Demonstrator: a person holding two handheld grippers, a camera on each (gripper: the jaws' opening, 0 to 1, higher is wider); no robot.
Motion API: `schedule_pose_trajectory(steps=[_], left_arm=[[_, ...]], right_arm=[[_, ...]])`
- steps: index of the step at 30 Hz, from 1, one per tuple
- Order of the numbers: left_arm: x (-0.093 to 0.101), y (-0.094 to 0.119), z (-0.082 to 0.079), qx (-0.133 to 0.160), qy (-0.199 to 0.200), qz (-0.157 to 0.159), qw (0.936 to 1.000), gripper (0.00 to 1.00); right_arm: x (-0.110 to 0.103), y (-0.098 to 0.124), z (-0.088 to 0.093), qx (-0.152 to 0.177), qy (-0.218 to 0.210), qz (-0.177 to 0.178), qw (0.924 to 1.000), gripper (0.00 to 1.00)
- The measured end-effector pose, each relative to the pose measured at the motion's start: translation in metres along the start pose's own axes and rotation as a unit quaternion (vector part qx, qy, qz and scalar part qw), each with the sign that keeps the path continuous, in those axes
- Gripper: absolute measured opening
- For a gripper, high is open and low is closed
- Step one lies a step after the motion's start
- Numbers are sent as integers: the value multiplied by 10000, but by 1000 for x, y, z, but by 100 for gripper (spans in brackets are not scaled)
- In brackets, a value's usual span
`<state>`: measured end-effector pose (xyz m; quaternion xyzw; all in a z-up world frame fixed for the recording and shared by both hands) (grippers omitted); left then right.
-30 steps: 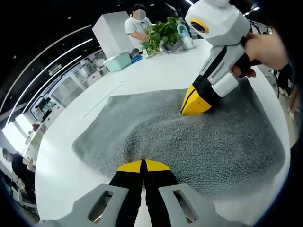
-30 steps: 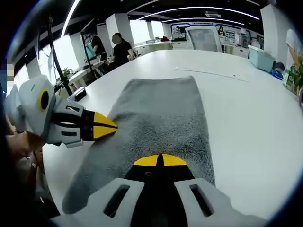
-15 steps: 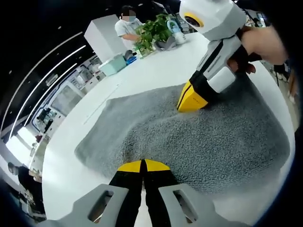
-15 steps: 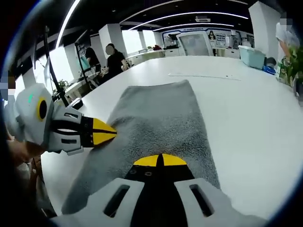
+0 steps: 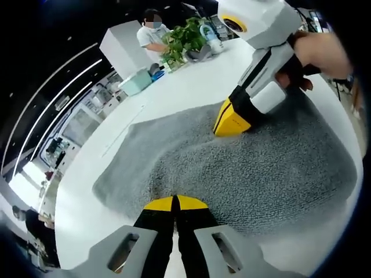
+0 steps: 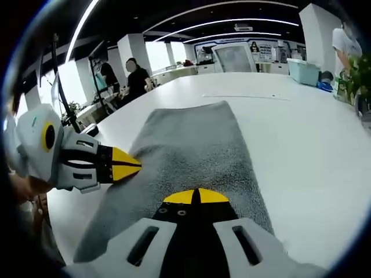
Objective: Fold the towel on the table until its edges align and the towel forms a compact rectangular stack.
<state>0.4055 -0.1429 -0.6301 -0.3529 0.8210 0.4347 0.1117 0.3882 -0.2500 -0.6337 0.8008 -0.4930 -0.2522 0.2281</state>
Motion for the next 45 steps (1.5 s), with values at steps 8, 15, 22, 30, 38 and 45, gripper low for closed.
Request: schedule_pose_trajectory(steps=[8, 15, 22, 30, 38, 45], left_arm=[[-1, 2, 1, 155, 121, -10, 9998, 0], [-3, 1, 1, 155, 260, 54, 9995, 0], [-14, 7, 17, 135, 517, -46, 9986, 0], [-34, 14, 41, 48, 667, -177, 9976, 0], [-38, 17, 49, 312, 955, -28, 9949, 0], [-37, 16, 49, 472, 889, -5, 9949, 1]], right_arm=[[0, -1, -1, 124, 92, 78, 9998, 0], [-2, -2, -2, 51, 126, 178, 9997, 0], [-22, -6, 1, 58, 52, -3, 10000, 0], [-62, -12, 6, 118, -39, -478, 9988, 0], [-70, -12, 8, 49, -40, -872, 9962, 0], [-71, -11, 8, 0, 686, -934, 9933, 0]])
Point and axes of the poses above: the point that each gripper's makers call its tool centre point, and the gripper's own axes: y roughly backward along the fingers, x roughly to its right, z roughly out of its underside, the point moved 3 cm from there along y, roughly backward along the fingers, and after that the axes turned 5 degrees about -x, right-handed, at the moved point
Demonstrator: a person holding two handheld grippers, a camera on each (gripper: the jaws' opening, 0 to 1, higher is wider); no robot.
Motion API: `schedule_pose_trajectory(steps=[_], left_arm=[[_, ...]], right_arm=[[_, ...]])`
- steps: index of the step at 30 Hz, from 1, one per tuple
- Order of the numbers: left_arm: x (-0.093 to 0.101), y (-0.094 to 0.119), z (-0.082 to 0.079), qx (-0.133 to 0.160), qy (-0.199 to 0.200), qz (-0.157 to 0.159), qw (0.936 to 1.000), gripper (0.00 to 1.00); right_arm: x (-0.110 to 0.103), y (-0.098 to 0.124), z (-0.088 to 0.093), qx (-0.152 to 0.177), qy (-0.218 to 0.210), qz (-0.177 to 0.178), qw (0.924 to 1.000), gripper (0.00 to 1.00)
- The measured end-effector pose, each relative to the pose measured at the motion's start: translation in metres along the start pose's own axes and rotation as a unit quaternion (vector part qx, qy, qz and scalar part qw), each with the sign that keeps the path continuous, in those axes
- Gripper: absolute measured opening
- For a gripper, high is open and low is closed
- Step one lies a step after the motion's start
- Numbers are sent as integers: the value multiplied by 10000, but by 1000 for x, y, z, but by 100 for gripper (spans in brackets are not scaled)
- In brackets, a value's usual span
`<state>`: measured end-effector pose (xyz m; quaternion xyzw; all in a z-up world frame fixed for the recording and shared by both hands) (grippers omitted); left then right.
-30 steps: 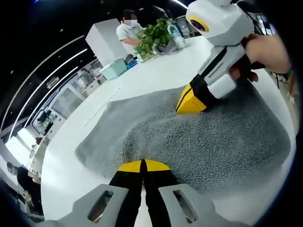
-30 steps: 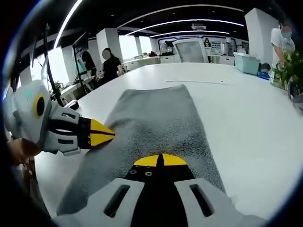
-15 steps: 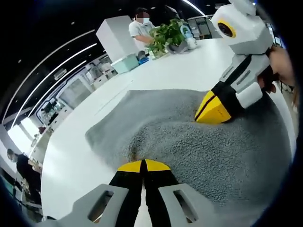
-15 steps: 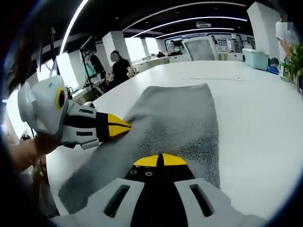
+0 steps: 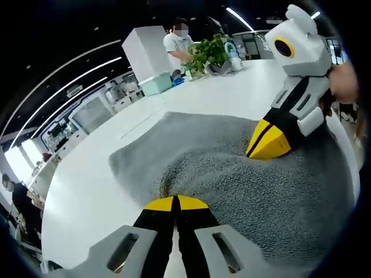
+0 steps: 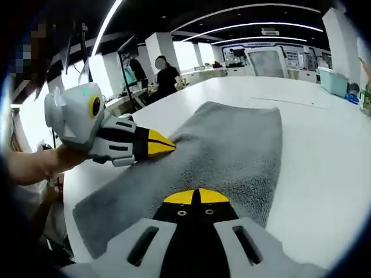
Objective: Fold the towel on the table until its edges align and the towel forms a compact rectangular stack.
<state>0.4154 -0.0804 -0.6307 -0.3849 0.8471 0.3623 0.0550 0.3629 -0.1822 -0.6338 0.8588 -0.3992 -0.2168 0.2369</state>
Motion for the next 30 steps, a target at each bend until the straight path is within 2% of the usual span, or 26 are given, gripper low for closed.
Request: schedule_pose_trajectory(steps=[4, 7, 10, 12, 17, 20, 21, 22, 23, 24, 26, 28, 29, 30], left_arm=[[2, 0, 0, 68, -190, -74, 9998, 1], [2, 0, 2, 161, -125, -114, 9997, 1], [2, 1, 3, 340, -69, -309, 9989, 1], [4, 2, 4, 376, 50, -377, 9986, 1], [1, 1, 6, 619, 161, -138, 9979, 1], [1, 1, 6, 660, 234, -88, 9975, 1], [2, 1, 5, 705, 86, -84, 9974, 1], [3, 4, 4, 762, -427, -159, 9961, 1], [3, 7, 4, 759, -720, -199, 9943, 1], [6, 12, 7, 707, -862, -217, 9935, 1], [14, 26, 12, 681, -798, -51, 9945, 1], [21, 40, 14, 744, -762, 32, 9943, 3], [24, 48, 14, 803, -763, 63, 9938, 5], [32, 58, 10, 1087, -780, 149, 9909, 7]], right_arm=[[1, 0, 1, 49, -22, -71, 10000, 0], [0, 0, 1, 213, 231, -58, 9995, 0], [-1, -1, 2, 704, 349, -14, 9969, 0], [-1, -1, 3, 896, 409, -24, 9951, 0], [-1, -1, 4, 1063, 468, -201, 9930, 0], [-2, 0, 3, 956, 408, -396, 9938, 0], [-1, 5, 4, 766, 246, -402, 9960, 0], [-1, 9, 5, 649, 207, -400, 9969, 0], [-1, 14, 6, 562, 304, -372, 9973, 0], [3, 26, 9, 414, 757, -135, 9962, 0], [7, 46, 13, 235, 1130, 130, 9932, 0], [8, 61, 17, 114, 1305, 204, 9912, 7], [8, 71, 23, -78, 1480, 214, 9887, 10], [7, 77, 27, -238, 1603, 206, 9866, 13]])
Point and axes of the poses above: the point that each gripper's makers call its tool centre point, and the gripper's own axes: y roughly backward along the fingers, x roughly to its right, z roughly out of its underside, the point moved 3 cm from there along y, roughly backward along the fingers, and after that the axes turned 5 degrees about -x, right-handed, at the moved point
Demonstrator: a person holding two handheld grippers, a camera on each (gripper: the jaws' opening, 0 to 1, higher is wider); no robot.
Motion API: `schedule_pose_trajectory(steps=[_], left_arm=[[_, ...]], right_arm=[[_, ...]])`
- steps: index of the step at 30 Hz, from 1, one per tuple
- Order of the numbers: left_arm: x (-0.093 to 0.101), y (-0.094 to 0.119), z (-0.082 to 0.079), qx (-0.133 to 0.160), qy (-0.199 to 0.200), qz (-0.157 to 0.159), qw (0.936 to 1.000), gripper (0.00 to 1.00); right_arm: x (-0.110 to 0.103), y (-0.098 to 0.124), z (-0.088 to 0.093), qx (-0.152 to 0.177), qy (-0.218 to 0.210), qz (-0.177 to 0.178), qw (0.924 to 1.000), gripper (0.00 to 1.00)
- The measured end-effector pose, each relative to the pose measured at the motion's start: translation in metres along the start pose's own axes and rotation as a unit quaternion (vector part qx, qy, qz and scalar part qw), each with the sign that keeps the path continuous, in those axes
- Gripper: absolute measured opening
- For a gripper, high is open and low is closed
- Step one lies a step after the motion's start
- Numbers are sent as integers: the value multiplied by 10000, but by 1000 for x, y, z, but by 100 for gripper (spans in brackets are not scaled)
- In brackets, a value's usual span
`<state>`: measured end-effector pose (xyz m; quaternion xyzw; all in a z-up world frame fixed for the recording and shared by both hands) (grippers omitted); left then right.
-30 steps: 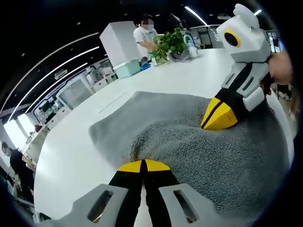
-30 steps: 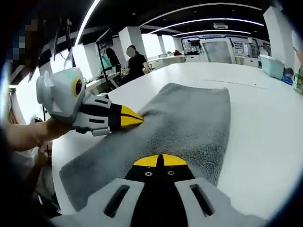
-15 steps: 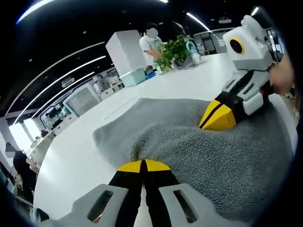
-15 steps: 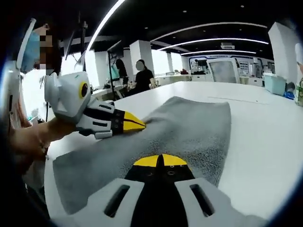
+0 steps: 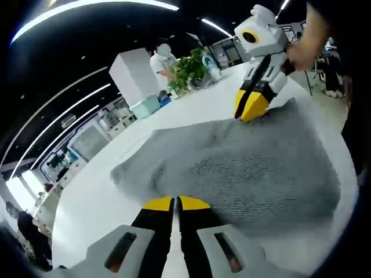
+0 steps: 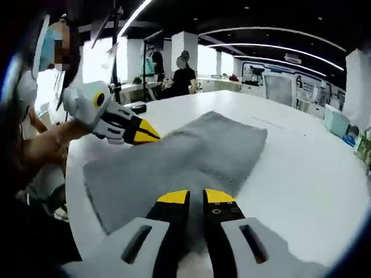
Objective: Fold the towel on the table until its edges align and the towel forms a compact rectangular stack.
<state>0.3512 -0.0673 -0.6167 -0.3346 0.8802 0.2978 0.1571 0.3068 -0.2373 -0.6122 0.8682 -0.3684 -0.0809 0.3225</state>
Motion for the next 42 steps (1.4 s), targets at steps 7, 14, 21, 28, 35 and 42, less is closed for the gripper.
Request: schedule_pose_trajectory(steps=[7, 14, 21, 28, 35, 42], left_arm=[[58, 57, -5, 876, -376, 938, 9910, 16], [86, 80, -15, 1096, -877, 1608, 9769, 22], [81, 69, 2, 326, -1746, 1456, 9733, 21], [85, 60, 1, -167, -1538, 1675, 9736, 13], [84, 57, 1, -798, -683, 1613, 9813, 7], [77, 56, -4, -1181, 829, 1685, 9751, 4]], right_arm=[[-22, 39, 23, -1113, 1833, -361, 9761, 28], [-46, 40, 29, -1575, 3444, -401, 9247, 31], [-32, 30, 37, -1676, 3387, -73, 9258, 30], [-38, 22, 37, -1402, 3454, -111, 9279, 12], [-36, 24, 37, -836, 2834, -102, 9553, 7], [-26, 23, 37, -893, 1138, -501, 9882, 5]])
Point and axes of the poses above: the point that each gripper's makers call its tool centre point, and the gripper's own axes: y roughly backward along the fingers, x roughly to its right, z roughly out of its underside, the point moved 3 cm from there along y, roughly backward along the fingers, and after that the axes turned 5 degrees about -x, right-handed, at the moved point
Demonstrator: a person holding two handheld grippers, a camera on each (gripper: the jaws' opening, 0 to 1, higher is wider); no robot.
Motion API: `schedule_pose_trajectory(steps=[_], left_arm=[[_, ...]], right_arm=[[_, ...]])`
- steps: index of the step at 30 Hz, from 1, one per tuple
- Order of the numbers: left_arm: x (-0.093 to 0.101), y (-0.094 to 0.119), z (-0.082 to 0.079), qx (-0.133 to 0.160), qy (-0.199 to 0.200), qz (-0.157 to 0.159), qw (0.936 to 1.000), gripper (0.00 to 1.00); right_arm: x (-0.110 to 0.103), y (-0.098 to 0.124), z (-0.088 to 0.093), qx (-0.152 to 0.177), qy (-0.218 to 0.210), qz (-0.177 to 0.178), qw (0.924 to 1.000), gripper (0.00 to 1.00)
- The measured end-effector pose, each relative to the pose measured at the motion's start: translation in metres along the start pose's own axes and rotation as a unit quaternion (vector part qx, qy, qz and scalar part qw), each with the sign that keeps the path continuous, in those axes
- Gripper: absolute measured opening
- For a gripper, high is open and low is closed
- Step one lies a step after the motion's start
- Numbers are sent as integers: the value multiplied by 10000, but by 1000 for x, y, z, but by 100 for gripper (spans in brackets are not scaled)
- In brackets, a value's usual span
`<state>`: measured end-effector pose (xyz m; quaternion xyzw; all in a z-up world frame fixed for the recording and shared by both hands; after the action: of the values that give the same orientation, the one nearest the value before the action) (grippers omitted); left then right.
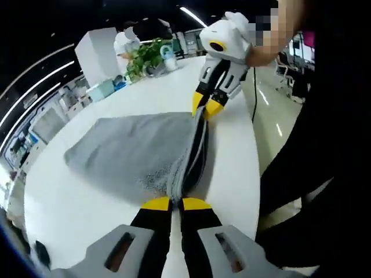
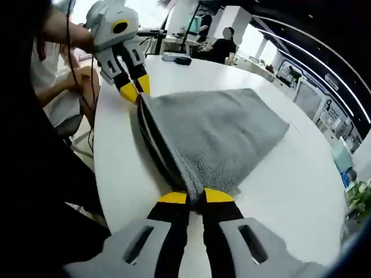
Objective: Fold the towel on the table until its edges align and the towel forms a compact rectangular stack.
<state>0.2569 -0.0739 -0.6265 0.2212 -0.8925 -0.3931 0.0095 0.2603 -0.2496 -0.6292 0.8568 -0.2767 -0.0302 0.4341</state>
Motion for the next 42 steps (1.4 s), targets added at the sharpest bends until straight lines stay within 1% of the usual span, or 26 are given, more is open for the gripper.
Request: schedule_pose_trajectory(steps=[1, 2, 5, 6, 10, 12, 14, 16, 17, 18, 19, 20, 21, 22, 23, 24, 25, 27, 29, 32, 34, 36, 37, 39, 40, 42], left_arm=[[-1, 1, -1, 29, 200, 26, 9998, 4], [-3, 2, -2, 62, 333, 28, 9994, 4], [-6, 8, -11, 287, 794, 96, 9964, 4], [-8, 11, -15, 375, 1019, 99, 9940, 4], [-12, 18, -28, 536, 1459, 60, 9878, 4], [-13, 19, -32, 578, 1562, 32, 9860, 4], [-11, 17, -32, 499, 1670, 13, 9847, 4], [-10, 16, -31, 430, 1794, -20, 9828, 4], [-9, 17, -31, 436, 1893, -19, 9809, 4], [-9, 17, -33, 482, 2058, -12, 9774, 4], [-9, 18, -35, 528, 2220, 15, 9736, 4], [-10, 19, -39, 652, 2444, 15, 9675, 4], [-11, 20, -42, 737, 2594, 34, 9630, 4], [-12, 21, -44, 763, 2680, 25, 9604, 4], [-13, 22, -46, 647, 2505, -66, 9659, 4], [-13, 22, -48, 622, 2477, -100, 9668, 4], [-13, 23, -52, 638, 2565, -92, 9644, 4], [-11, 24, -59, 784, 2748, -19, 9583, 4], [-12, 26, -61, 830, 2839, -52, 9552, 4], [-13, 27, -60, 850, 2968, -56, 9511, 4], [-12, 30, -59, 923, 3062, -59, 9475, 4], [-12, 31, -56, 927, 3087, -68, 9466, 4], [-13, 33, -54, 937, 3116, -93, 9455, 4], [-13, 36, -52, 1023, 3233, -68, 9407, 4], [-13, 38, -52, 1105, 3289, -72, 9378, 4], [-11, 40, -52, 1139, 3276, -80, 9379, 4]], right_arm=[[1, 2, -1, 71, -337, -116, 9993, 5], [3, 3, -2, 158, -431, -144, 9988, 4], [9, 10, -4, 398, -1036, -279, 9934, 4], [10, 10, -6, 482, -1111, -316, 9921, 4], [14, 12, -6, 689, -1495, -516, 9850, 4], [12, 11, -4, 669, -1291, -504, 9881, 4], [10, 11, -2, 604, -935, -410, 9929, 5], [4, 9, -1, 559, -534, -339, 9964, 6], [3, 9, 0, 489, -165, -174, 9985, 7], [0, 8, 1, 449, 51, -111, 9989, 10], [-7, 7, 2, 407, 231, -152, 9988, 14], [-12, 6, 3, 387, 257, -192, 9987, 18], [-16, 7, 2, 335, 510, -90, 9981, 24], [-19, 7, 2, 304, 674, -28, 9973, 27], [-24, 7, 2, 265, 795, 25, 9965, 29], [-24, 7, 1, 257, 912, 125, 9954, 30], [-25, 7, -1, 273, 965, 222, 9947, 29], [-26, 4, -2, 173, 880, 347, 9954, 26], [-22, 1, -4, 146, 980, 550, 9936, 24], [-11, 4, 2, -209, 1197, 936, 9882, 13], [-12, 8, -4, 110, 776, 831, 9935, 10], [-9, 14, -6, 292, 470, 757, 9956, 8], [-8, 17, -9, 440, 191, 621, 9969, 7], [-1, 22, -14, 653, -431, 541, 9955, 6], [2, 25, -16, 738, -618, 539, 9939, 6], [10, 30, -23, 904, -881, 516, 9907, 6]])
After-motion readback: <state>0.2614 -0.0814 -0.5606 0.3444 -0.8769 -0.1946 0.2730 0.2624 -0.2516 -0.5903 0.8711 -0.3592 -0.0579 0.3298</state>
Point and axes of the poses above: the point that each gripper's makers call its tool centre point, and the gripper's own axes: y roughly backward along the fingers, x roughly to its right, z roughly out of its underside, the point moved 3 cm from there along y, roughly backward along the fingers, and after that the axes turned 5 degrees about -x, right-handed, at the moved point
